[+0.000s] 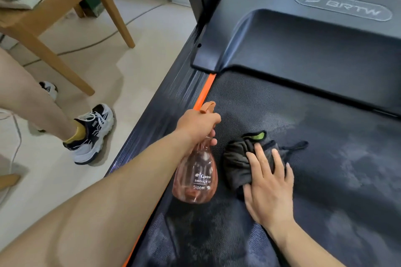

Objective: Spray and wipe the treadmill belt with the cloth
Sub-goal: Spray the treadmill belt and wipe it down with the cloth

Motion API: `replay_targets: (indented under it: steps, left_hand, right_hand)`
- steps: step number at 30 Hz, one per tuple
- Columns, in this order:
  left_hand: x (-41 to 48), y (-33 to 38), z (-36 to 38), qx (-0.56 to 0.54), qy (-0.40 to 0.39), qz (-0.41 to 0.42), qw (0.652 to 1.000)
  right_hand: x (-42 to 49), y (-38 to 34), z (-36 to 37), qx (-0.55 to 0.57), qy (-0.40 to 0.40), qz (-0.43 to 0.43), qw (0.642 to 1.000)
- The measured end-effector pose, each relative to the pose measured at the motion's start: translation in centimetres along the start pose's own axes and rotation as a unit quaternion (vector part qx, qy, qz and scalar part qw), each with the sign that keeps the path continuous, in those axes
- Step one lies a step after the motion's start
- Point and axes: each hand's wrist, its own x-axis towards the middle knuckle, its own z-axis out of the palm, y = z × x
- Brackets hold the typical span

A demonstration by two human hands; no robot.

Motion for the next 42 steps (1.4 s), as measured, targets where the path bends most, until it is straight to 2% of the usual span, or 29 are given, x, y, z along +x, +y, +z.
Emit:
replay_targets:
  steps: [6,9,13,16,18,20,22,24,28,30,33,35,37,39,42]
  left_hand:
    - [-0.1,-0.8,-1.0,0.012,-0.007,-0.001,1.000]
    - [-0.1,-1.0,-2.0,-0.004,-0.026,-0.002,1.000]
    - [-0.1,-1.0,-3.6,-0.038,-0.034,-0.002,0.999]
    - [0.0,-0.9,-4.5,-0.057,-0.033,-0.002,0.998]
    - [-0.1,-0.7,-4.6,-0.063,-0.033,0.001,0.997]
    - [-0.1,-0.4,-4.5,-0.061,-0.031,0.006,0.998]
    - [0.0,-0.1,-4.4,-0.051,-0.033,0.008,0.998]
    - [0.2,-0.1,-4.2,-0.049,-0.033,0.006,0.998]
    - [0.6,-1.2,-3.8,-0.045,-0.034,-0.003,0.998]
    - [0.4,-1.9,-3.2,-0.046,-0.044,0.010,0.998]
    - [-0.4,-2.0,-1.0,-0.037,-0.082,0.029,0.996]
    - [-1.2,-1.8,1.0,0.001,-0.111,0.038,0.993]
    - [-1.3,-1.5,3.2,0.047,-0.134,0.051,0.989]
    - [-1.4,-1.1,5.1,0.087,-0.149,0.054,0.984]
    - [-1.0,0.4,7.7,0.114,-0.159,0.040,0.980]
  right_hand:
    - [1.2,-0.4,-0.4,0.031,0.020,0.012,0.999]
    - [7.0,-0.8,-1.3,0.055,0.024,0.030,0.998]
    - [19.8,-2.7,-4.6,0.124,-0.073,0.049,0.988]
    - [22.0,-3.9,-4.5,0.114,-0.076,0.032,0.990]
    - [17.9,-4.6,-3.1,0.073,-0.035,-0.008,0.997]
    - [11.7,-4.8,-1.1,0.063,-0.005,-0.107,0.992]
    - [7.5,-4.4,0.0,0.021,-0.023,-0.199,0.980]
    - [9.0,-3.3,-0.2,-0.015,-0.034,-0.230,0.972]
    - [16.5,-2.9,-2.0,0.003,-0.031,-0.119,0.992]
    - [17.0,-2.9,-1.8,0.025,-0.021,-0.076,0.997]
    - [11.9,-0.9,-0.8,0.007,0.010,-0.093,0.996]
    - [6.8,2.7,-0.1,-0.011,0.025,-0.131,0.991]
    - [1.9,7.3,0.6,-0.020,0.039,-0.124,0.991]
    - [-1.7,10.6,1.0,-0.013,0.060,-0.057,0.996]
    - [-3.5,11.8,1.2,0.016,0.071,0.057,0.996]
